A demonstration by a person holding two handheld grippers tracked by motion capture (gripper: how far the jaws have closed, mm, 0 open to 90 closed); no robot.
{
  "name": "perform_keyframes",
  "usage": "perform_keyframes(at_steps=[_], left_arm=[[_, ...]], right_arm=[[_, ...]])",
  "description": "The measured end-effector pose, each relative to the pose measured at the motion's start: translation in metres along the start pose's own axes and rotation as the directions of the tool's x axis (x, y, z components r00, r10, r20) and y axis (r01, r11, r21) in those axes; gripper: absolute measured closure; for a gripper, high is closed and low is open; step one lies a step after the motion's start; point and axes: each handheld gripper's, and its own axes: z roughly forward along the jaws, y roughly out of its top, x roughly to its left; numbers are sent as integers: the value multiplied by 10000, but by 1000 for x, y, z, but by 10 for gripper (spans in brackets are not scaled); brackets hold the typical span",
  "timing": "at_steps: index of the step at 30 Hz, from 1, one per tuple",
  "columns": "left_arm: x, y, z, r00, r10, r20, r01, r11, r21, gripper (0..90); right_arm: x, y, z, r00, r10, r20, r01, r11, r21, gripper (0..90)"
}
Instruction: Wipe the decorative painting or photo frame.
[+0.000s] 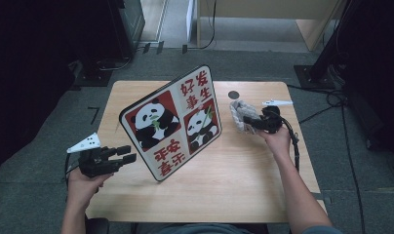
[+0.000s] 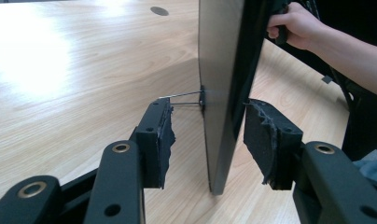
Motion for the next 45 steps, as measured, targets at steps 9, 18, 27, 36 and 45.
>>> perform_keyframes(at_steps=[9,18,27,36,45], left_arm=[[9,-7,1,9995,26,-320,-23,10000,72,496],[17,-14,5,9974,121,-715,-106,9997,214,479],[18,-15,8,9975,135,-698,-108,9992,391,479],[20,-16,12,9965,219,-812,-180,9987,478,454],[9,-8,6,9967,403,-698,-384,9989,279,455]], right_arm=[[-21,-4,0,9978,72,662,-78,9999,94,639],[-37,-11,13,9919,-61,1266,-11,9983,575,623],[-41,-12,15,9934,326,1099,-373,9984,415,513],[-39,-8,7,9957,408,828,-432,9987,276,324],[-23,-4,-12,9908,162,1344,-185,9997,156,298]])
